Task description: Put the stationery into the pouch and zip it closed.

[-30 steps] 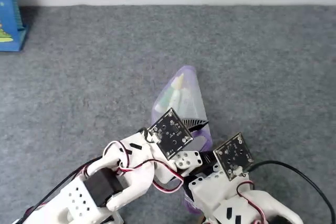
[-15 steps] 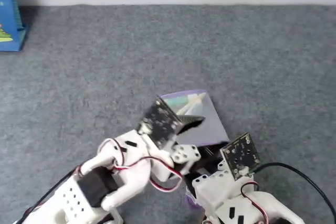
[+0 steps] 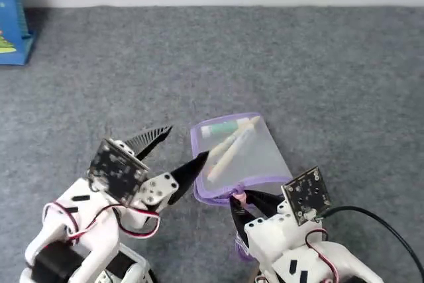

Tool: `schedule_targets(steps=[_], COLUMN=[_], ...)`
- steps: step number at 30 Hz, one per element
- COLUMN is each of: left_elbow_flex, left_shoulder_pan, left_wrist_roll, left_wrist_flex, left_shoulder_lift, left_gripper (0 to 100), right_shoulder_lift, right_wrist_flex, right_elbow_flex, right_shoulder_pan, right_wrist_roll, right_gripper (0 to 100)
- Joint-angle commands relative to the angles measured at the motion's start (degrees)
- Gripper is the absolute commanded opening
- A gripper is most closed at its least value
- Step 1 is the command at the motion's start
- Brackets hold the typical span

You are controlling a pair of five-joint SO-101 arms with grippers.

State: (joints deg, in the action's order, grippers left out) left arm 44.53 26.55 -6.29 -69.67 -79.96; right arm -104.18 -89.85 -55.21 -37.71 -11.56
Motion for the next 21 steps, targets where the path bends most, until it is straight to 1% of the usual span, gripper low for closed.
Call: schedule_targets(steps=[1, 5, 10, 15, 19, 21], left_elbow_flex=[4.0, 10.0, 14.4, 16.5, 18.0, 20.0], left_shoulder_pan=[-0.8, -1.1, -0.8, -0.8, -0.6, 1.7], left_wrist_roll=[-5.5, -12.2, -17.3, -23.2, -26.2, -27.1], left_wrist_flex=[-2.7, -6.5, -10.6, -16.6, -16.8, -15.5], left_shoulder_lift=[-3.1, -6.6, -12.6, -19.0, -21.3, -21.3], left_gripper=[24, 24, 24, 24, 24, 24], right_shoulder_lift=[0.2, 0.2, 0.8, 0.8, 0.8, 0.9], right_wrist_flex=[2.4, 2.2, 1.9, 1.9, 2.0, 2.2], right_elbow_flex=[2.9, 2.9, 2.7, 2.5, 2.5, 2.5], right_shoulder_pan=[2.8, 3.6, 3.6, 3.6, 3.5, 3.4], right_wrist_roll=[-0.4, -0.4, -0.4, -0.4, -0.4, -0.4], right_gripper=[0.7, 0.7, 0.7, 0.7, 0.7, 0.7])
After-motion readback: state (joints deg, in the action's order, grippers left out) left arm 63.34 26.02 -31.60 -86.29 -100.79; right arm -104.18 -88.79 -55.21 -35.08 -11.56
